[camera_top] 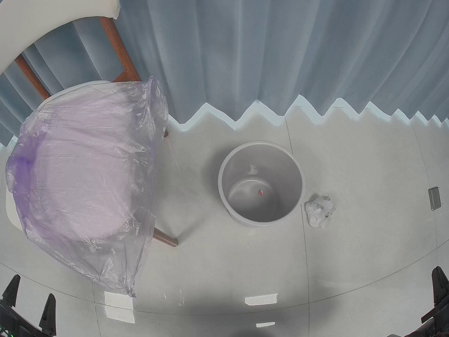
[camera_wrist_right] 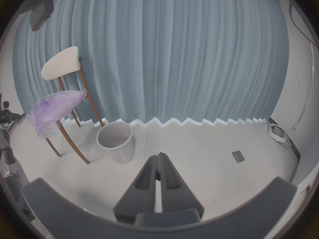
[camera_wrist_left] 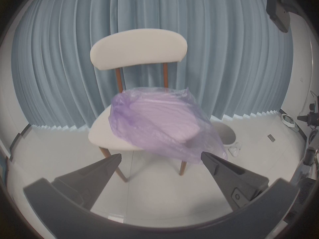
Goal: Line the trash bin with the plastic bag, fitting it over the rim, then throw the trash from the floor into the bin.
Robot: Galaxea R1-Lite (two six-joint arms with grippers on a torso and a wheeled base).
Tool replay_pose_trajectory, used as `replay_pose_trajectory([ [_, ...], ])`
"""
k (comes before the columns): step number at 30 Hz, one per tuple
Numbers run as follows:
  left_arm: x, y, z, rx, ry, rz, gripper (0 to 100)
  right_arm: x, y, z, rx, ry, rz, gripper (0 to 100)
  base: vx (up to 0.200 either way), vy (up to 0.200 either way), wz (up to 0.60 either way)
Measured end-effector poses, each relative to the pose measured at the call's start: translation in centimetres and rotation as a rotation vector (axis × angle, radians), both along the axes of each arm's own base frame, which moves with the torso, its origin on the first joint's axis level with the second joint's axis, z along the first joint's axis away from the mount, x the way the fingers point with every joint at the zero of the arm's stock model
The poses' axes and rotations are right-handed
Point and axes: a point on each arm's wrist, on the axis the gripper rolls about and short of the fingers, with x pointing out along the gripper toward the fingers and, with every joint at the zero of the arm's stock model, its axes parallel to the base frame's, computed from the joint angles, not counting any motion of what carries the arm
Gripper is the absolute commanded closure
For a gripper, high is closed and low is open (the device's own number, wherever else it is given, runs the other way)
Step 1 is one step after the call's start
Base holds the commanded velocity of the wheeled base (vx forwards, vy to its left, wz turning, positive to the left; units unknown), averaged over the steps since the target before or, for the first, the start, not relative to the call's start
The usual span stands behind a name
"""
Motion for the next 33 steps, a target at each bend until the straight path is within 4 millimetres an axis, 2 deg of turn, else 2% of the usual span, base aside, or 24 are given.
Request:
replay_pose_trajectory([
  [7, -0.4, -0.1, 2.5, 0.041, -0.248, -0.034, 0, 0.0, 0.0, 0.0, 0.002, 0.0, 0.0, 100, 0.0, 0.0, 0.0],
  [11, -0.8, -0.2, 3.4, 0.057, -0.303, -0.062, 0, 0.0, 0.0, 0.0, 0.003, 0.0, -0.001, 100, 0.0, 0.0, 0.0],
  [15, -0.9, -0.2, 4.7, 0.06, -0.25, -0.088, 0, 0.0, 0.0, 0.0, 0.003, 0.0, 0.0, 100, 0.0, 0.0, 0.0],
  [20, -0.5, -0.2, 8.2, 0.04, -0.187, -0.156, 0, 0.0, 0.0, 0.0, 0.003, 0.0, 0.0, 100, 0.0, 0.0, 0.0],
  [25, 1.0, -0.3, 12.4, 0.014, -0.128, -0.271, 0, 0.0, 0.0, 0.0, 0.002, 0.0, 0.002, 100, 0.0, 0.0, 0.0],
  [33, 4.3, -1.0, 16.4, -0.001, -0.054, -0.457, 0, 0.0, 0.0, 0.0, 0.004, -0.002, 0.003, 100, 0.0, 0.0, 0.0],
])
